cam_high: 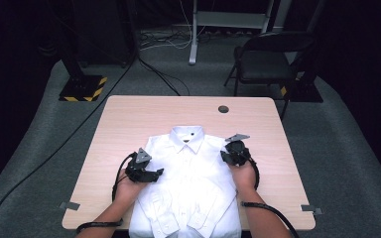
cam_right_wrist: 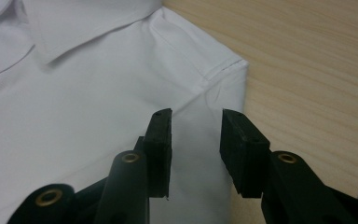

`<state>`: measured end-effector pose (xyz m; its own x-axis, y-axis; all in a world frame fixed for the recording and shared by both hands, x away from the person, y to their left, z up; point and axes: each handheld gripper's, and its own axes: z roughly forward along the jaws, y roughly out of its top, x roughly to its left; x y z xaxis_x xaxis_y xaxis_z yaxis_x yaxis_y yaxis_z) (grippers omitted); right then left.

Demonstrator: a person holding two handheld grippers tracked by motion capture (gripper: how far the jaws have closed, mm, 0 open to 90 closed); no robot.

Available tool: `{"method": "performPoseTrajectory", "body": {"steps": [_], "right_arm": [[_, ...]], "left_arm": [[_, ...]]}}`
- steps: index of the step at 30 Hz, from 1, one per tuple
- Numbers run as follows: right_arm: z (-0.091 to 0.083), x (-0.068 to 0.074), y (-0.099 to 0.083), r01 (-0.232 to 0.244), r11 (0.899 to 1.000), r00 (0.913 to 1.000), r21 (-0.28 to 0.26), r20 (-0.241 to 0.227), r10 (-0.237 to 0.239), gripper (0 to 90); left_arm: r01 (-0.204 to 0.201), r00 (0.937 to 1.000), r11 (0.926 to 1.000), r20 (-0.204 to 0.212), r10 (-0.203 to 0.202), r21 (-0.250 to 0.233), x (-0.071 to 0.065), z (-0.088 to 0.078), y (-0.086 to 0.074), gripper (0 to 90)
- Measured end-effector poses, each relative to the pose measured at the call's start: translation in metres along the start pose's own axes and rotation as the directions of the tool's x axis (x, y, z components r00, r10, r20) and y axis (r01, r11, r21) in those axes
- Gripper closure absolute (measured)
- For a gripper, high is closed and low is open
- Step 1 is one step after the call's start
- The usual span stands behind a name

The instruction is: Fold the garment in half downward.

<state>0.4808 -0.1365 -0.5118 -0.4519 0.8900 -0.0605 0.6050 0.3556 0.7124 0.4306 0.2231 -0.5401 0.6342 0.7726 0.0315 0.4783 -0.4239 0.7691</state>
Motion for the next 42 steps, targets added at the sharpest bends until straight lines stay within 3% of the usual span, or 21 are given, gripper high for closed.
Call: {"method": "performPoseTrajectory", "body": {"steps": [11, 20, 29, 31, 33, 37, 42], "right_arm": [[0.011, -0.016, 0.008, -0.063, 0.998, 0.9976, 0.003, 0.029, 0.063, 64.4], [0.022, -0.023, 0.016, -0.073, 0.997, 0.9968, 0.029, 0.034, 0.072, 62.6], [0.028, -0.025, 0.017, -0.072, 0.996, 0.9973, 0.047, 0.019, 0.071, 61.1], [0.029, -0.028, 0.017, -0.091, 0.995, 0.9959, 0.049, 0.0, 0.091, 61.3], [0.029, -0.032, 0.018, -0.107, 0.992, 0.9939, 0.059, -0.02, 0.109, 63.7], [0.029, -0.031, 0.02, -0.08, 0.994, 0.9955, 0.069, -0.046, 0.083, 73.4], [0.029, -0.03, 0.02, -0.079, 0.994, 0.9941, 0.073, -0.068, 0.084, 83.8]], "left_arm": [[0.002, 1.0, 1.0, -0.003, -0.002, -0.001, 0.0, 0.0, 0.0, 24.4], [0.005, 1.0, 1.0, -0.006, -0.005, -0.001, -0.002, 0.0, 0.0, 24.4], [0.009, 0.9999, 1.0, -0.008, -0.009, -0.001, -0.002, 0.0, 0.0, 24.4], [0.009, 0.9999, 1.0, -0.008, -0.009, -0.002, -0.002, 0.0, 0.0, 24.3], [0.009, 0.9999, 1.0, -0.008, -0.009, -0.001, -0.002, 0.0, 0.0, 24.3], [0.008, 0.9999, 1.0, -0.007, -0.008, -0.001, -0.002, 0.0, 0.0, 24.3], [0.003, 1.0, 1.0, 0.001, -0.003, -0.003, -0.001, -0.001, -0.001, 24.3]]}}
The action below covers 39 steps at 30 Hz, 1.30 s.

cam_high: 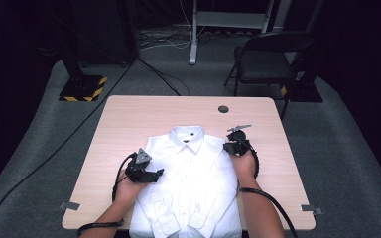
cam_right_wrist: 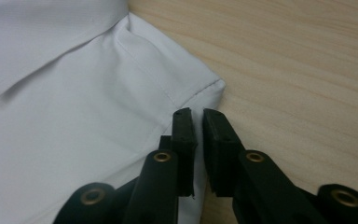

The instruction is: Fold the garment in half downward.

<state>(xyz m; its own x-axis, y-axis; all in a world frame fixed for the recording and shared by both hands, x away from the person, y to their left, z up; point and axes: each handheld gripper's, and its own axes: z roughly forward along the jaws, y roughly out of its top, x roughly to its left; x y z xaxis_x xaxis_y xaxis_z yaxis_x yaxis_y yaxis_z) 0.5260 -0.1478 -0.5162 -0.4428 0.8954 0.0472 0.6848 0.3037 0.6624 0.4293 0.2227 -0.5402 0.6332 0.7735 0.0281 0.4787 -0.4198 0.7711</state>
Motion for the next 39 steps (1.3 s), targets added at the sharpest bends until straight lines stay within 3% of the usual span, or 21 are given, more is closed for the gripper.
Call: {"method": "performPoseTrajectory", "body": {"steps": [4, 9, 18, 22, 26, 39], "right_arm": [[0.0, 0.003, 0.001, 0.029, 1.0, 0.9995, 0.007, 0.009, -0.029, 88.0], [0.0, 0.005, 0.001, 0.034, 0.999, 0.9992, 0.005, 0.02, -0.034, 88.2], [0.0, 0.013, 0.0, 0.072, 0.997, 0.9953, 0.012, 0.065, -0.072, 88.0], [0.0, 0.014, -0.001, 0.069, 0.998, 0.9952, 0.008, 0.069, -0.069, 87.8], [-0.001, 0.013, -0.001, 0.067, 0.998, 0.9955, 0.01, 0.067, -0.068, 87.6], [-0.001, 0.01, -0.002, 0.04, 0.999, 0.9983, 0.004, 0.043, -0.04, 86.8]], "left_arm": [[-0.005, 0.9996, 1.0, -0.029, 0.005, -0.002, 0.002, -0.005, 0.002, 30.0], [0.056, 0.9963, 0.9983, -0.064, -0.057, -0.019, 0.018, -0.012, 0.009, 33.8], [0.151, 0.979, 0.9885, -0.138, -0.149, 0.002, 0.053, -0.019, 0.02, 43.9], [0.186, 0.9737, 0.9825, -0.135, -0.184, 0.005, 0.061, -0.014, 0.024, 46.2], [0.191, 0.9744, 0.9813, -0.124, -0.187, 0.02, 0.064, -0.006, 0.028, 50.3], [0.2, 0.9708, 0.9773, -0.15, -0.188, 0.07, 0.072, 0.015, 0.037, 56.0]]}}
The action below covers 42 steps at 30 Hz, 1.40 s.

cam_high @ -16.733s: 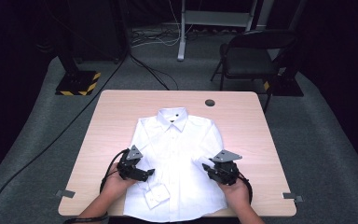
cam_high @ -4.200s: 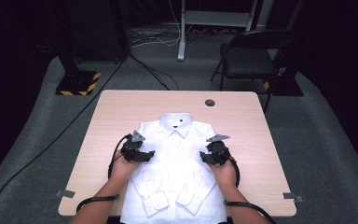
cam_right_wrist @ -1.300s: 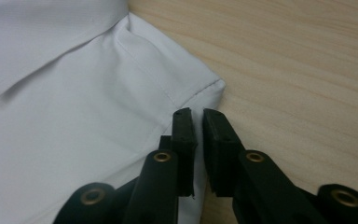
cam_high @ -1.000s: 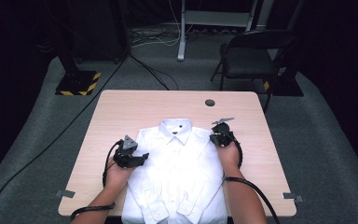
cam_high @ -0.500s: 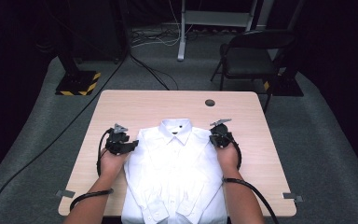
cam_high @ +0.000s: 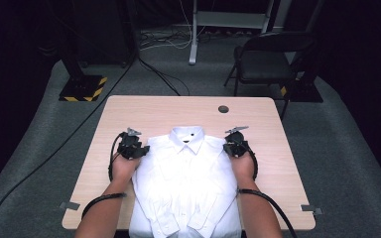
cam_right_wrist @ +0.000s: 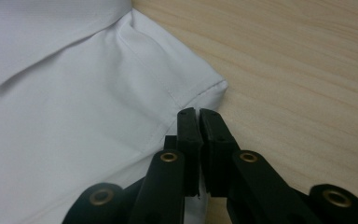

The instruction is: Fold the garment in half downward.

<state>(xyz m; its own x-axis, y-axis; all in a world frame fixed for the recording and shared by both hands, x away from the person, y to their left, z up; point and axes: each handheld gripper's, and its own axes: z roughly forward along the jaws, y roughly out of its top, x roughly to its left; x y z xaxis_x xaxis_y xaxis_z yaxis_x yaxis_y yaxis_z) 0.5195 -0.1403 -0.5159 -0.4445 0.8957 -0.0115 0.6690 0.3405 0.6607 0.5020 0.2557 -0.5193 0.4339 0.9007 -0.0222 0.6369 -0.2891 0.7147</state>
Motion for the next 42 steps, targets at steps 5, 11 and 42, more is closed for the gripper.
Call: {"method": "performPoseTrajectory", "body": {"steps": [5, 11, 42], "right_arm": [[0.0, 0.0, -0.001, -0.009, 1.0, 1.0, -0.008, -0.001, 0.009, 86.7], [0.0, 0.0, -0.001, -0.01, 1.0, 0.9999, -0.003, 0.001, 0.01, 86.5], [-0.021, 0.007, 0.004, 0.084, 0.994, 0.9963, -0.068, -0.014, -0.085, 87.9]], "left_arm": [[-0.005, 0.9998, 0.9999, -0.017, 0.006, 0.014, -0.002, 0.005, 0.003, 57.5], [-0.009, 0.9995, 0.9994, -0.031, 0.01, 0.033, -0.003, 0.008, 0.006, 61.8], [-0.099, 0.9923, 0.995, 0.073, 0.1, -0.01, -0.011, -0.005, 0.02, 87.9]]}}
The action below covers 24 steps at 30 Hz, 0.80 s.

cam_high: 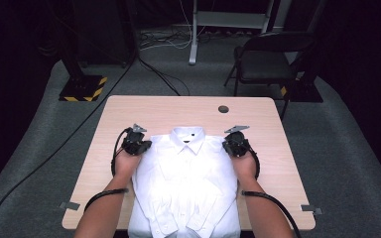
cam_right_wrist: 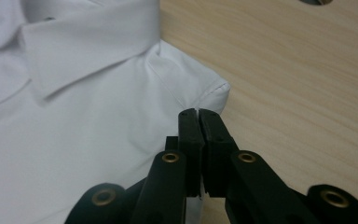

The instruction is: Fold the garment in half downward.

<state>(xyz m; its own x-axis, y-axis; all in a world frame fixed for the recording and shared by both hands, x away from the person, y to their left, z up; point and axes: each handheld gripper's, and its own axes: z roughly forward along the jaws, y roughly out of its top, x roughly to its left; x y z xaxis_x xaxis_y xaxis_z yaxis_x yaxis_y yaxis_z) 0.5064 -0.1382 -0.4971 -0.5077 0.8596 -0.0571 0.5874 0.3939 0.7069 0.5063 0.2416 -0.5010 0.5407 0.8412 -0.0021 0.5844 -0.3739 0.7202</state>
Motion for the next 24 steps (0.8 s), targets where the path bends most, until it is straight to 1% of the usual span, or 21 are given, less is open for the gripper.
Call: {"method": "performPoseTrajectory", "body": {"steps": [1, 4, 7, 8, 10, 14, 16, 18, 19, 22, 24], "right_arm": [[-0.003, 0.001, 0.001, 0.003, 1.0, 0.9999, -0.017, -0.01, -0.003, 87.9], [-0.012, 0.002, 0.004, 0.018, 0.998, 0.9993, -0.055, -0.031, -0.02, 88.0], [-0.02, 0.003, 0.008, 0.038, 0.996, 0.9985, -0.075, -0.037, -0.04, 88.1], [-0.022, 0.003, 0.009, 0.037, 0.996, 0.9984, -0.081, -0.04, -0.04, 88.1], [-0.025, 0.003, 0.01, 0.046, 0.995, 0.998, -0.085, -0.04, -0.05, 88.2], [-0.029, 0.001, 0.011, 0.053, 0.994, 0.9976, -0.09, -0.04, -0.057, 88.5], [-0.03, -0.001, 0.012, 0.047, 0.995, 0.9979, -0.089, -0.039, -0.051, 88.5], [-0.03, -0.002, 0.012, 0.044, 0.995, 0.9982, -0.087, -0.036, -0.047, 88.6], [-0.03, -0.002, 0.014, 0.043, 0.995, 0.9982, -0.087, -0.037, -0.047, 88.6], [-0.032, -0.002, 0.019, 0.046, 0.995, 0.9982, -0.092, -0.035, -0.05, 88.6], [-0.034, -0.001, 0.025, 0.039, 0.994, 0.9984, -0.103, -0.036, -0.043, 88.7]], "left_arm": [[-0.013, 0.9999, 0.9999, 0.007, 0.013, -0.009, -0.001, -0.003, 0.002, 88.0], [-0.027, 0.9994, 0.9992, 0.021, 0.027, -0.029, -0.003, -0.01, 0.005, 88.0], [-0.04, 0.9987, 0.9982, 0.03, 0.041, -0.044, -0.004, -0.016, 0.009, 88.0], [-0.043, 0.9985, 0.998, 0.033, 0.045, -0.047, -0.004, -0.018, 0.011, 88.1], [-0.046, 0.9982, 0.9976, 0.036, 0.048, -0.052, -0.004, -0.02, 0.013, 88.2], [-0.038, 0.9983, 0.9971, 0.041, 0.041, -0.066, -0.002, -0.023, 0.016, 88.1], [-0.033, 0.9985, 0.9968, 0.041, 0.036, -0.073, -0.001, -0.025, 0.017, 88.2], [-0.038, 0.9982, 0.9966, 0.044, 0.041, -0.073, -0.002, -0.025, 0.02, 88.2], [-0.044, 0.9979, 0.9961, 0.043, 0.048, -0.076, -0.002, -0.025, 0.021, 88.3], [-0.037, 0.9981, 0.995, 0.045, 0.041, -0.093, -0.002, -0.027, 0.027, 88.3], [-0.037, 0.9981, 0.9942, 0.044, 0.042, -0.101, -0.003, -0.029, 0.032, 88.3]]}}
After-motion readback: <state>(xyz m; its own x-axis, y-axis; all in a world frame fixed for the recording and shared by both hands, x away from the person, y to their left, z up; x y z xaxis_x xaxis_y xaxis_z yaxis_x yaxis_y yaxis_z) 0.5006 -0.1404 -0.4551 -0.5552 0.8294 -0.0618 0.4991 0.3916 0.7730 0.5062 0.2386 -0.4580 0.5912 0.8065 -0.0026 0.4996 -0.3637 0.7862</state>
